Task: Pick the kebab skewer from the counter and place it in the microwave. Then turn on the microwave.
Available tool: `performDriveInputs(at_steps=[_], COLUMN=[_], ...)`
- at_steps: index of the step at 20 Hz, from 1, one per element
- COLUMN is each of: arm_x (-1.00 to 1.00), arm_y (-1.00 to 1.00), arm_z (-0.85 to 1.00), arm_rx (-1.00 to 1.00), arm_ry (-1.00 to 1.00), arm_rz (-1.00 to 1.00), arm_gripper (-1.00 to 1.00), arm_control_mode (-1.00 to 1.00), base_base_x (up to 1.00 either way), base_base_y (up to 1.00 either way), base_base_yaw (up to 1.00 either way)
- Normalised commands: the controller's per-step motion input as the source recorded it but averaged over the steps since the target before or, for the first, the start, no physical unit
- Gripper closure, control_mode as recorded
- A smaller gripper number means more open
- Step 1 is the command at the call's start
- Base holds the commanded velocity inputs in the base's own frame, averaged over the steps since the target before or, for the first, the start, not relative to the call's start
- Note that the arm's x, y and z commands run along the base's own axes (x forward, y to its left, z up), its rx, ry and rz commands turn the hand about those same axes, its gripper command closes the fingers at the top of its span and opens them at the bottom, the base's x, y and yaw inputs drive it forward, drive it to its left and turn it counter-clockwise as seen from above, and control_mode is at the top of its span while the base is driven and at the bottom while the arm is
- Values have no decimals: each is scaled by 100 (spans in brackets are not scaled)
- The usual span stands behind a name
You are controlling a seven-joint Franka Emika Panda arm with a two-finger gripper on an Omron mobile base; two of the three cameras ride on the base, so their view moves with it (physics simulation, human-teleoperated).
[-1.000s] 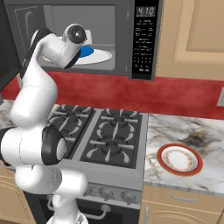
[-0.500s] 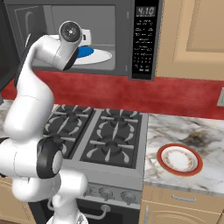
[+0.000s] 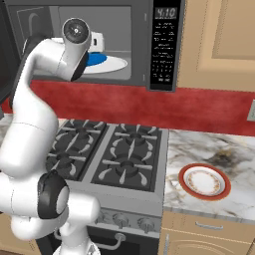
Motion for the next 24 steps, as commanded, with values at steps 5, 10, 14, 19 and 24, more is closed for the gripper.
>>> performDriveInputs(at_steps=[5, 10, 14, 19, 24], arm_x=[-49, -44, -41, -45, -48], arm_y=[-14, -5, -4, -2, 0], arm_z=[0, 0, 2, 5, 9], arm_rx=[4, 8, 45, 47, 21], arm_ry=[1, 3, 1, 0, 1], arm_rz=[-8, -3, -2, -6, -8], arm_gripper=[-100, -100, -100, -100, -100], arm_control_mode=[-100, -100, -100, -100, -100], base_base_x=[0, 0, 0, 0, 0], base_base_y=[0, 0, 0, 0, 0], base_base_yaw=[0, 0, 0, 0, 0])
